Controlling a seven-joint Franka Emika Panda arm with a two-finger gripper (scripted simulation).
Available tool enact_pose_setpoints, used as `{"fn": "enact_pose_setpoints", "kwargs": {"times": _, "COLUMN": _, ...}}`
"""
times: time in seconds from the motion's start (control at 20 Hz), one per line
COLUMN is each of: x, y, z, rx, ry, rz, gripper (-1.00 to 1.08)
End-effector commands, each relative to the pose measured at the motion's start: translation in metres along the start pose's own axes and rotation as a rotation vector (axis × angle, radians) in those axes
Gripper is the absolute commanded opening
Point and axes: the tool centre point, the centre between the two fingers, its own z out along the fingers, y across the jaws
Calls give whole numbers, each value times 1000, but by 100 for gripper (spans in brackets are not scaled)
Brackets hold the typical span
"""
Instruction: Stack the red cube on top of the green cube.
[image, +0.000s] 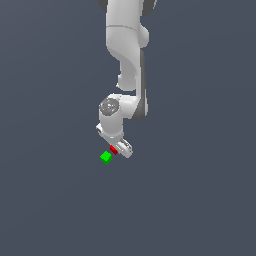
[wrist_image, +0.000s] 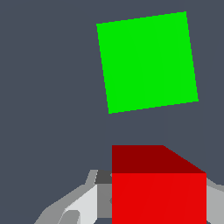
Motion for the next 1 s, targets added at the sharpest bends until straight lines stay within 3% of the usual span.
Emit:
{"fn": "enact_pose_setpoints", "kwargs": {"times": 0.0, "x": 0, "y": 0, "z": -5, "rx": 1, "ry": 1, "rz": 0, "gripper": -100}}
{"fn": "enact_pose_setpoints", "kwargs": {"times": 0.65, "x": 0, "y": 1, "z": -81, "rx": 1, "ry": 1, "rz": 1, "gripper": -100}}
{"fn": "enact_pose_setpoints", "kwargs": {"times": 0.95, "x": 0, "y": 1, "z": -97, "rx": 0, "ry": 1, "rz": 1, "gripper": -100}}
